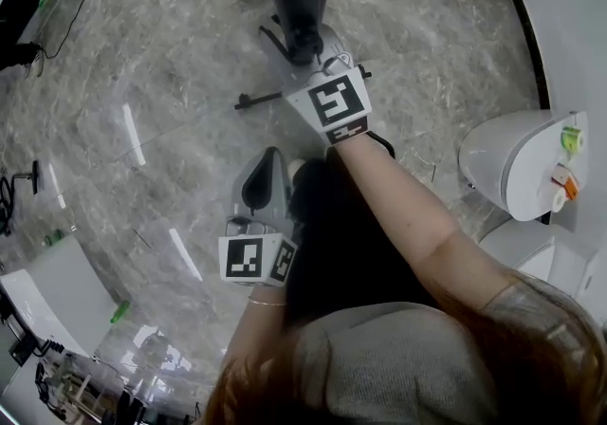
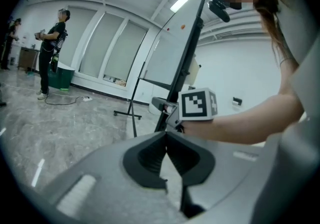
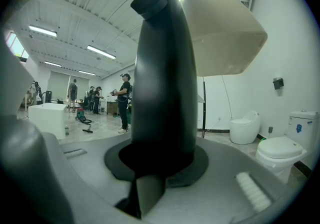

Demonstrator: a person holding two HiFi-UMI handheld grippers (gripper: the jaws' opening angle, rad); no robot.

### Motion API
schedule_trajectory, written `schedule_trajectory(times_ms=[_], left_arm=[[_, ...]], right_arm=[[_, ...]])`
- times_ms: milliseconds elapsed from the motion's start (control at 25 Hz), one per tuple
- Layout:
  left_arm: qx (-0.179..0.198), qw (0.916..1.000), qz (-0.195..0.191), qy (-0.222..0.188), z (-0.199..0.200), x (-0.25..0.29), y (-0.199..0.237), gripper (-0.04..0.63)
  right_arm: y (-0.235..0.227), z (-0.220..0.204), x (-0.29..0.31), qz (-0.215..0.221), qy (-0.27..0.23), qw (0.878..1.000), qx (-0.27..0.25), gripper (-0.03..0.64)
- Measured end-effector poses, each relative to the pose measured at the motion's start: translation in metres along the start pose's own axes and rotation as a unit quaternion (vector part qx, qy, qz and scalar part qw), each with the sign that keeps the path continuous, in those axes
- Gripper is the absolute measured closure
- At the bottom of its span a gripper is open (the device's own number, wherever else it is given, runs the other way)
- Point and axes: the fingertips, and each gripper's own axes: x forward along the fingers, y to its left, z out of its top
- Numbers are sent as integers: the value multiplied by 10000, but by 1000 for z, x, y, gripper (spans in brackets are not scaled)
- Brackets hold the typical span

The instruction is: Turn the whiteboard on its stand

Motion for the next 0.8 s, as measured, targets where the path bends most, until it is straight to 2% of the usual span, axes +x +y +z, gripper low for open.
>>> schedule_trajectory(times_ms=[120, 240, 400, 800], left_arm=[[136, 9995, -262, 143, -8, -4, -4, 595], [289, 9991, -266, 160, -6, -6, 0, 595], [255, 9996, -66, 84, -7, -14, 0, 595], [-297, 9967, 746, -80, -36, -28, -32, 595]], right_arm=[[-2, -3, -5, -33, -15, 10000, 39, 535], [-5, 1, -4, -101, -82, 9999, 2, 536], [-1, 0, -10, -97, -114, 9999, 12, 536], [6, -1, -10, 367, 0, 9993, -51, 540]])
